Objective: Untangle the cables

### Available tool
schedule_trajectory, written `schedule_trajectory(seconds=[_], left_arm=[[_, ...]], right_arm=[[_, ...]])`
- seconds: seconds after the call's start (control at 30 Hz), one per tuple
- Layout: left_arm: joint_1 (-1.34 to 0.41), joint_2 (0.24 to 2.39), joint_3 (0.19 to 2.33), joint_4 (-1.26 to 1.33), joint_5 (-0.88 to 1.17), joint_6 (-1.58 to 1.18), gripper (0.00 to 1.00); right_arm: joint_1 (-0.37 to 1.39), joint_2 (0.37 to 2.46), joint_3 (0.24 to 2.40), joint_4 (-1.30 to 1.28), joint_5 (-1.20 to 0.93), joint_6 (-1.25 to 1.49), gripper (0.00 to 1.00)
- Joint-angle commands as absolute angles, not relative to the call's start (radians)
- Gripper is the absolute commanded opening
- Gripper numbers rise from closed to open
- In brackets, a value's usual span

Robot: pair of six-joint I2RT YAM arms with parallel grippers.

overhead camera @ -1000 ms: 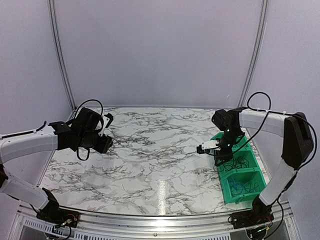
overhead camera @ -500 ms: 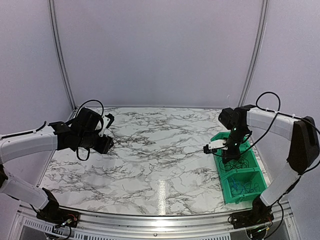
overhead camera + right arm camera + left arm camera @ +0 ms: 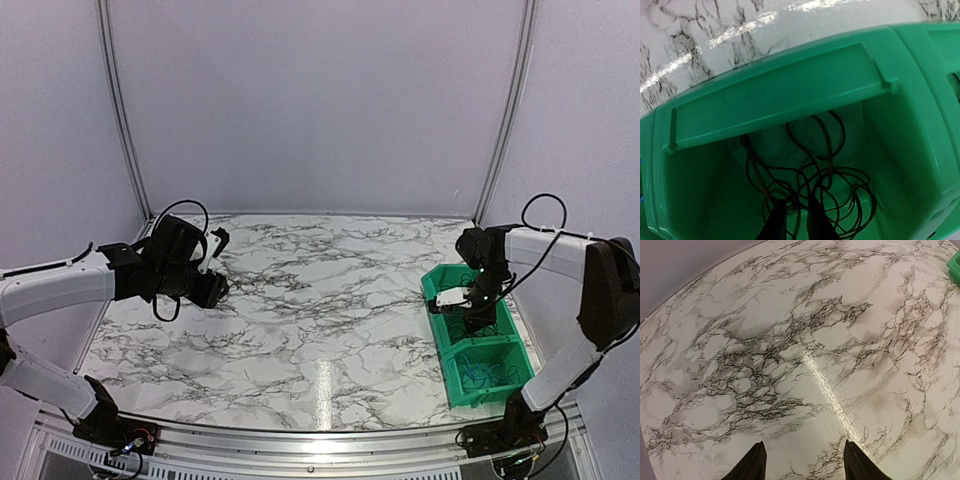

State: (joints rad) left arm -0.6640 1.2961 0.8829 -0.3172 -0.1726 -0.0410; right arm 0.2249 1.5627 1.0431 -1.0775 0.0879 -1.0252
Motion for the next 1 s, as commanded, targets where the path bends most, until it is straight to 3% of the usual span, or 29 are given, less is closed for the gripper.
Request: schedule_trajectory(seconds=[0.0, 0.17, 0.33, 0.47, 0.57, 0.7, 0.73, 0.77, 0.83, 0.9, 0.97], left_arm=[[-0.658, 1.297, 0.879, -0.295, -0.164, -0.04, 0.55], [-0.658, 1.306, 0.882, -0.296, -0.164, -0.036, 0.55], [-0.658, 1.303, 0.882, -0.295, -0.169, -0.034, 0.55], [-0.658, 1.306, 0.886, -0.294, -0.178, -0.039, 0.55], [-0.658, 1.301, 0.908, -0.302, -0.192, -0.053, 0.55], [-0.658, 1.251, 0.985, -0.355, -0.287, -0.064, 0.57], [-0.657, 1.232, 0.995, -0.358, -0.322, -0.063, 0.58], [-0.657, 1.214, 1.001, -0.357, -0.354, -0.061, 0.59], [-0.657, 1.184, 1.011, -0.357, -0.428, -0.072, 0.62], [-0.655, 1.163, 1.017, -0.354, -0.481, -0.081, 0.64], [-0.654, 1.143, 1.013, -0.347, -0.505, -0.09, 0.68]], right_arm=[[0.222, 1.51, 1.094, -1.095, 0.048, -1.032, 0.23], [0.223, 1.407, 1.135, -1.138, -0.027, -1.059, 0.38], [0.213, 1.367, 1.158, -1.162, -0.056, -1.054, 0.39], [0.181, 1.348, 1.289, -1.129, -0.202, -1.0, 0.38], [0.145, 1.318, 1.33, -0.98, -0.241, -0.895, 0.37], [0.064, 1.245, 1.254, -0.633, -0.219, -0.658, 0.29], [0.048, 1.223, 1.225, -0.564, -0.232, -0.597, 0.31], [0.04, 1.205, 1.206, -0.513, -0.246, -0.552, 0.44], [0.039, 1.178, 1.181, -0.444, -0.277, -0.487, 0.77], [0.04, 1.163, 1.169, -0.386, -0.293, -0.407, 0.96], [0.043, 1.145, 1.15, -0.314, -0.231, -0.274, 0.98]])
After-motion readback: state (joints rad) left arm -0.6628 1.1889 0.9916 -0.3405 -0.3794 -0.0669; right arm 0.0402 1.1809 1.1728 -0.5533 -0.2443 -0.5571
